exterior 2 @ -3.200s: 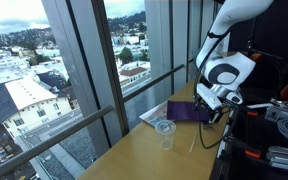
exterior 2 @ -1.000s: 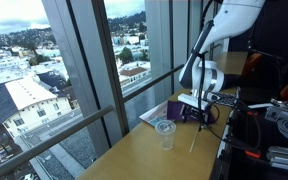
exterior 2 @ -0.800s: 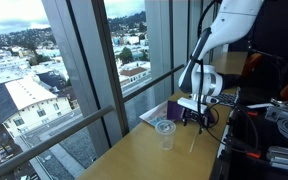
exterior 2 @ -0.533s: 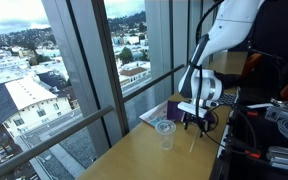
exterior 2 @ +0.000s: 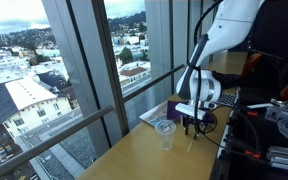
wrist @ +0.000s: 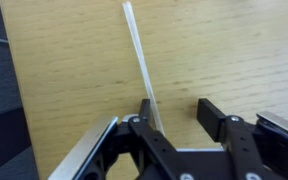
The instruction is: Pick up the straw and put it in the cup
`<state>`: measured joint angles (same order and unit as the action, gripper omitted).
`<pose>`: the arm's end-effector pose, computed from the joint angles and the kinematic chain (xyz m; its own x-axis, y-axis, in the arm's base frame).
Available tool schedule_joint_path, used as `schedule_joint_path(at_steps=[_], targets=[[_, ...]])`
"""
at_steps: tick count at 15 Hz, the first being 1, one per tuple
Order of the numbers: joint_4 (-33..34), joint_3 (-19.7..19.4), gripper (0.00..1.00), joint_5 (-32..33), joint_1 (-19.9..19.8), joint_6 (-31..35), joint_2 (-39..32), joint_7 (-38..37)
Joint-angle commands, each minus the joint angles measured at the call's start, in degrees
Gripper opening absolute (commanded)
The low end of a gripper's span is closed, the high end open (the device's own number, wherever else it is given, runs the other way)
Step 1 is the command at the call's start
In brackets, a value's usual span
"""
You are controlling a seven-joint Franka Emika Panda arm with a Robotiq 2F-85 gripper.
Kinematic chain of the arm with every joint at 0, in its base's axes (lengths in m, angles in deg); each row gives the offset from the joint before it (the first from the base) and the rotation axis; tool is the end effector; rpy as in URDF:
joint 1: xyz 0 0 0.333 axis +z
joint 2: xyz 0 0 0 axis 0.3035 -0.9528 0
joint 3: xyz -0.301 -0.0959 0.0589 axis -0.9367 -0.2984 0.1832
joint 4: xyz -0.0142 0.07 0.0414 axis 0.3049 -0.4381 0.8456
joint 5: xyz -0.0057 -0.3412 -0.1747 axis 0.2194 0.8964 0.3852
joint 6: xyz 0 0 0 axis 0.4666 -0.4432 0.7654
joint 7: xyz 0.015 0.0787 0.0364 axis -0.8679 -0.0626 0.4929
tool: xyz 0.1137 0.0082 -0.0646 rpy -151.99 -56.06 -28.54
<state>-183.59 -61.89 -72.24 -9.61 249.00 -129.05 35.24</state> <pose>0.5203 0.0077 -0.0089 -0.1244 -0.9609 -0.2476 -0.9910 0.1327 -0.0171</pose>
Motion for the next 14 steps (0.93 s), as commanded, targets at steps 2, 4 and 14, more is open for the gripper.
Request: schedule_joint_path(at_steps=[2, 4, 14], targets=[[0.5, 0.0, 0.13, 1.5, 0.8, 0.6, -0.2, -1.5], [0.3, 0.0, 0.01, 1.4, 0.8, 0.5, -0.1, -1.5], [-3.2, 0.7, 0.0, 1.4, 2.5, 0.6, 3.7, -1.3]])
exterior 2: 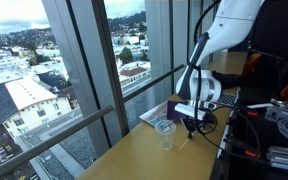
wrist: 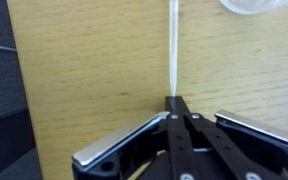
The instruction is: Pick up the straw and put it in the cup
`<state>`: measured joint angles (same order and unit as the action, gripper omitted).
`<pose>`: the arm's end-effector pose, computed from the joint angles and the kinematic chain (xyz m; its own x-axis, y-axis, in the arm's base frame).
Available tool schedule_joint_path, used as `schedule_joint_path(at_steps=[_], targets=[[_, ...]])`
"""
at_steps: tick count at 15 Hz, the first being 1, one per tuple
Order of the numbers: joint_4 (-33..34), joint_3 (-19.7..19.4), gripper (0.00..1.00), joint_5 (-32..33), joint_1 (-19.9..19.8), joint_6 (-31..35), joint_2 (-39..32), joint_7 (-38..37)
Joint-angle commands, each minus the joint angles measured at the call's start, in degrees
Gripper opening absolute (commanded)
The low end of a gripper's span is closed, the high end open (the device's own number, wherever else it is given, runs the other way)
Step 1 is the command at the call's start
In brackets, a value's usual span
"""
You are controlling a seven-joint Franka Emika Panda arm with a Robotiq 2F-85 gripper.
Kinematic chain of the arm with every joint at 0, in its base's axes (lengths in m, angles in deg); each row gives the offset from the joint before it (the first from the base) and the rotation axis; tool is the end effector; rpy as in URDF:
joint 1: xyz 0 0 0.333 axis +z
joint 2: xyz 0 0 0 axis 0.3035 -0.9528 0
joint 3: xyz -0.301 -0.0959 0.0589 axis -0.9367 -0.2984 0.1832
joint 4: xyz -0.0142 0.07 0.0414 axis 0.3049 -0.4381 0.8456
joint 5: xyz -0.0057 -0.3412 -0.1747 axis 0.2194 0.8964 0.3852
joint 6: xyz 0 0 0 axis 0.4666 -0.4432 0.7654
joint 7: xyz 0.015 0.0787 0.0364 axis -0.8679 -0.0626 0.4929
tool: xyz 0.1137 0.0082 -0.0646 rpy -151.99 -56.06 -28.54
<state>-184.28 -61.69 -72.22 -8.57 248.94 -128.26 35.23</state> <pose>0.5186 0.0193 -0.0047 -0.1046 -0.9622 -0.2514 -0.9935 0.1125 -0.0172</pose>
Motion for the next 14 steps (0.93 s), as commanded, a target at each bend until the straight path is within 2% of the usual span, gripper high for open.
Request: schedule_joint_path(at_steps=[1, 5, 9, 14], targets=[[-3.2, 0.6, 0.0, 1.7, 1.9, -0.1, 3.9, -1.5], [-7.8, 2.1, 0.0, 1.9, 3.2, -2.5, 9.6, -0.8], [-12.7, 4.0, 0.0, 2.5, 3.9, -7.8, 17.1, -1.5], [-14.5, 7.6, 0.0, 0.0, -0.1, -19.6, 24.4, 5.8]])
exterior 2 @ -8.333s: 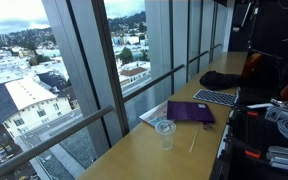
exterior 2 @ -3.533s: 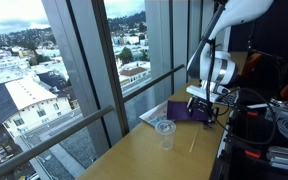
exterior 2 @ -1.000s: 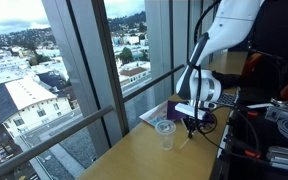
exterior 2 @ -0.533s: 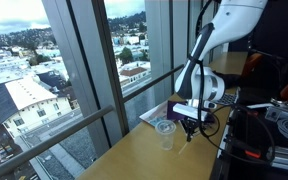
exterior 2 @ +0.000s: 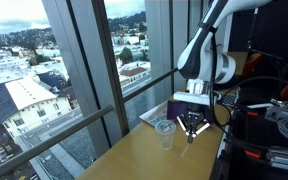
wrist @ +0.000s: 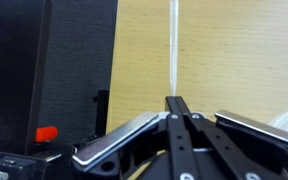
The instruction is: Pick up the straw and put it in the cup
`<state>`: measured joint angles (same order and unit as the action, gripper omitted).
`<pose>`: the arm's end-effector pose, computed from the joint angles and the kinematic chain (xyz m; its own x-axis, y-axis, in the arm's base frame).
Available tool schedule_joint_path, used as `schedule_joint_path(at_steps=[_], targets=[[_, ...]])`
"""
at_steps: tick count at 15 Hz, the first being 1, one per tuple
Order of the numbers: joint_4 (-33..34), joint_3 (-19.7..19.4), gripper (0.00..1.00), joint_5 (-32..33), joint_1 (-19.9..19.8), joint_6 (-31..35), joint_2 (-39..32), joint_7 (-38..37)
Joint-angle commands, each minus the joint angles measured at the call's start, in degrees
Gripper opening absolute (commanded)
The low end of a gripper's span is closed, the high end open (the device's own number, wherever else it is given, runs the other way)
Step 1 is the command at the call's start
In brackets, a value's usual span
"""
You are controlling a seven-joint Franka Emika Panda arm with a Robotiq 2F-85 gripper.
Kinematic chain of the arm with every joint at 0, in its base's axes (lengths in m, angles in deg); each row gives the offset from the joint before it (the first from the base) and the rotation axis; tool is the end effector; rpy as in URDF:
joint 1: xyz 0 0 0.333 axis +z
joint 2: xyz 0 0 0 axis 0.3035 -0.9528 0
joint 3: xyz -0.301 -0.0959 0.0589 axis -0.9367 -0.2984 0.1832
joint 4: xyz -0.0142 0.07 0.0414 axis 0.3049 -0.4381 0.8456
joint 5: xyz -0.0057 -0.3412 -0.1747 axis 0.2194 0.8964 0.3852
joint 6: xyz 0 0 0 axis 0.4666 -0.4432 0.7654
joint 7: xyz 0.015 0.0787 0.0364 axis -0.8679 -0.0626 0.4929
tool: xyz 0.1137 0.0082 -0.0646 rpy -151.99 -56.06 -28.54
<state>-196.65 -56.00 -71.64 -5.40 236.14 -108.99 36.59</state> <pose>0.4777 0.1282 0.1022 0.0903 -0.8745 -0.4766 -0.9941 -0.1077 0.0093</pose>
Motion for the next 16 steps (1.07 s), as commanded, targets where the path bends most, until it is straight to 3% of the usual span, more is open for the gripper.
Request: schedule_joint_path(at_steps=[1, 9, 16], targets=[[-2.0, 2.0, 0.0, -0.7, -4.2, -9.9, 5.9, 6.3], [3.0, -1.1, 0.0, 3.5, -9.5, -30.0, 6.4, 25.1], [16.2, -2.9, 0.0, 9.4, -12.6, -43.0, -1.3, 33.0]])
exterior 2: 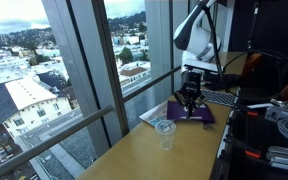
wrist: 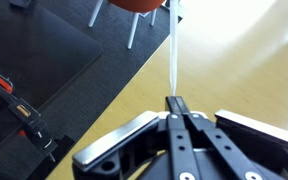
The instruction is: Pick up the straw and put it in the cup
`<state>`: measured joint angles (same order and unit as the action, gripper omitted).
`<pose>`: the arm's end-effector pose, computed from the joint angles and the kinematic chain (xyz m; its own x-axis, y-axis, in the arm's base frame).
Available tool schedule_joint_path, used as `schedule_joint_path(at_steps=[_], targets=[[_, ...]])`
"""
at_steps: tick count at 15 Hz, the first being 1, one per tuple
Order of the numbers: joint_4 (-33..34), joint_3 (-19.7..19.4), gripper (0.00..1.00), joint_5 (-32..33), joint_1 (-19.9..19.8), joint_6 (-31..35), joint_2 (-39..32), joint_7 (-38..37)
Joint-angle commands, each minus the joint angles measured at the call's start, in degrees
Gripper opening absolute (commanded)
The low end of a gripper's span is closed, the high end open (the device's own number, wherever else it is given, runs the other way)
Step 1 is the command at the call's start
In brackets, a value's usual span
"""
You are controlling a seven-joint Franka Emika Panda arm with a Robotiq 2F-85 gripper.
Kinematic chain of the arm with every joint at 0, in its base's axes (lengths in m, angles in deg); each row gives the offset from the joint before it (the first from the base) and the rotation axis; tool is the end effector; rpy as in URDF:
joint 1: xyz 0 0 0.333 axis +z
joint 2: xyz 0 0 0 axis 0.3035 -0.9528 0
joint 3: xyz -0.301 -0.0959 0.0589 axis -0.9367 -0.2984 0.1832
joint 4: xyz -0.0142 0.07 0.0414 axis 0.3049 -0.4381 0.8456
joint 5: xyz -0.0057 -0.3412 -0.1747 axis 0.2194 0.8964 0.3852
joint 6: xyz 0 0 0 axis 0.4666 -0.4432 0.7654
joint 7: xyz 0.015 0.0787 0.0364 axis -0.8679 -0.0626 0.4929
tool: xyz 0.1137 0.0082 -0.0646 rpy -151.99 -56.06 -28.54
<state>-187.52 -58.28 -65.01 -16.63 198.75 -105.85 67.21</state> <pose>0.5107 0.0912 0.1748 0.5361 -0.3941 -0.7465 -0.7967 -0.5284 -0.2932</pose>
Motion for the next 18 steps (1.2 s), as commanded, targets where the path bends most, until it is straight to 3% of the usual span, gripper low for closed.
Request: schedule_joint_path(at_steps=[1, 9, 18], targets=[[9.8, -0.8, 0.0, 3.0, -1.9, -7.0, -6.3, 3.0], [27.6, 0.2, 0.0, 0.8, -5.2, -18.3, -21.3, 3.4], [36.9, 0.0, 0.0, 0.8, -5.4, -24.8, -29.5, 1.5]])
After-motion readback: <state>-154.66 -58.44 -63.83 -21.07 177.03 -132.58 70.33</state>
